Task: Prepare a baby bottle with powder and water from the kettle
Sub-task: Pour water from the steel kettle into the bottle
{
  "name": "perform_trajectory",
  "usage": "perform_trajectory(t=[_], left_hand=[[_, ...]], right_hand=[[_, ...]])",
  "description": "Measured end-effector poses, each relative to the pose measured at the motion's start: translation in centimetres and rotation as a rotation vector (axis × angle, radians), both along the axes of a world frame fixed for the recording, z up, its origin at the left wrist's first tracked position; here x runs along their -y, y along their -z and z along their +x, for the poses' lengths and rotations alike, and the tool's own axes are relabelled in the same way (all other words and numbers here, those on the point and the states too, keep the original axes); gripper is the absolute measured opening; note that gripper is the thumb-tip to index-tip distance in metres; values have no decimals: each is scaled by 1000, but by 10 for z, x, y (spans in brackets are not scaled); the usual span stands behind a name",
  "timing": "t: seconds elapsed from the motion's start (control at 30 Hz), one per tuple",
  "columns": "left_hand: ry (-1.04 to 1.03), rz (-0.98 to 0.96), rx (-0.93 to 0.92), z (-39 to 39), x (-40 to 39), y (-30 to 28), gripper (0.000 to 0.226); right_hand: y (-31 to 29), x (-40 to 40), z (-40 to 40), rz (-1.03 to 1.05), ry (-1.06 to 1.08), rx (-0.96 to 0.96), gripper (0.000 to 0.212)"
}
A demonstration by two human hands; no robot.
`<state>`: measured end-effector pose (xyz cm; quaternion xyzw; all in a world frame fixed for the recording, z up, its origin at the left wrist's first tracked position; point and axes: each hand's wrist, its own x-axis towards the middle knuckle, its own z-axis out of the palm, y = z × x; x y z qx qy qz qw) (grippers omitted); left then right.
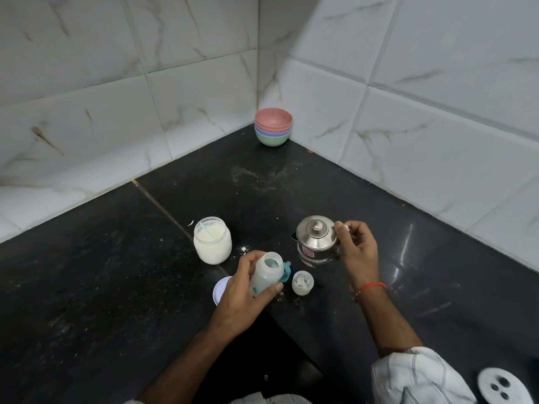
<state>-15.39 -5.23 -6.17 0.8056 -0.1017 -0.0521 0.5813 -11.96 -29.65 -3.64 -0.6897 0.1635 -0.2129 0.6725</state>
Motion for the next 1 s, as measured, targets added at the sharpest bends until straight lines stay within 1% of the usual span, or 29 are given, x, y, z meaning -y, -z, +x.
perform_trajectory(t=[0.17,0.33,0.47,0.57,0.67,0.73,0.83,0.87,0.93,1.0], left_hand=[[-31,0,8,0,-10,5,59],[-68,7,15,-1,-17,5,59],[-116,7,17,0,-24,4,60],[-144,23,12,1,-28,2,59],[-163,38,4,1,-33,0,61],[-186,29,-1,2,-36,-1,61],[-215,3,-15,4,-38,-4,61],[-218,-8,-16,4,-39,-5,62],[-223,-22,-9,5,-41,-5,64],[-228,-26,3,6,-44,-4,64]], right_hand=[[37,3,15,75,103,-74,18],[65,-1,28,72,204,-131,21],[75,-6,33,73,280,-168,23],[79,-7,37,111,332,-176,23],[91,0,39,163,320,-190,21],[111,12,45,193,281,-179,19],[89,8,37,217,240,-197,11],[83,7,34,186,248,-203,11],[63,1,25,1,319,-178,22],[36,-15,12,-230,321,-4,28]])
